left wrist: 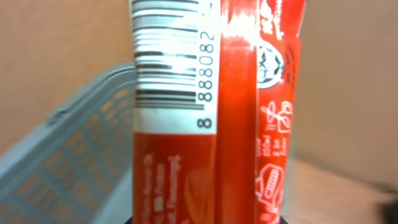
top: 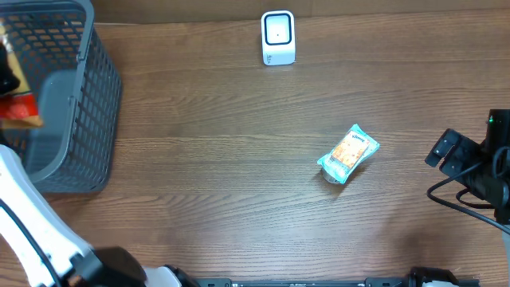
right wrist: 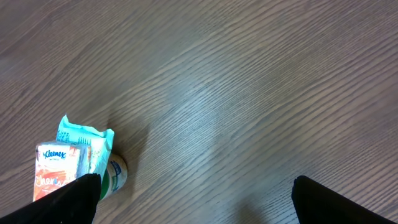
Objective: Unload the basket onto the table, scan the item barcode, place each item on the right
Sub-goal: 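Carry the red snack bar with the left gripper to the table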
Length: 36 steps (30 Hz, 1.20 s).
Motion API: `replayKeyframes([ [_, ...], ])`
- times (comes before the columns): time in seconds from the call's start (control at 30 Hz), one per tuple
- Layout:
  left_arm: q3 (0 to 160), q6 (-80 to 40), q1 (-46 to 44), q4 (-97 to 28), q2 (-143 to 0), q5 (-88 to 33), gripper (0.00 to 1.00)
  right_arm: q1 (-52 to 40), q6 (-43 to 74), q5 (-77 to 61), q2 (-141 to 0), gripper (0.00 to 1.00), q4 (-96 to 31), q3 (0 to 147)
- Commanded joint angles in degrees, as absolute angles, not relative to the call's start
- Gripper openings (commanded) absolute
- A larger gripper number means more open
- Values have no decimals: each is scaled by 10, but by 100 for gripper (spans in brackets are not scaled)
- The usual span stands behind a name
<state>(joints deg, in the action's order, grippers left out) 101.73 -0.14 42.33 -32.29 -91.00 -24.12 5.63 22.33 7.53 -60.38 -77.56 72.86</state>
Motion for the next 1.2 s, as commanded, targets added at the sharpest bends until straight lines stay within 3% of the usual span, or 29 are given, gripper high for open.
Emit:
replayKeyframes([
  [0.0,1041,-88,374,-338,-829,-271,4,59,225,79,-602,100,-773,740],
  [0.3,1039,-121,210,-545,-786,-262,4,59,225,79,-602,100,-773,740],
  [0.57,982,-129,59,-660,-831,-177,4,59,225,79,-602,100,-773,740],
  [0.77,845,-184,-52,-598,-843,-64,4,59,225,79,-602,100,-773,740],
  [1.17,646,-335,-194,-395,-930,-8,4,59,225,79,-602,100,-773,740],
])
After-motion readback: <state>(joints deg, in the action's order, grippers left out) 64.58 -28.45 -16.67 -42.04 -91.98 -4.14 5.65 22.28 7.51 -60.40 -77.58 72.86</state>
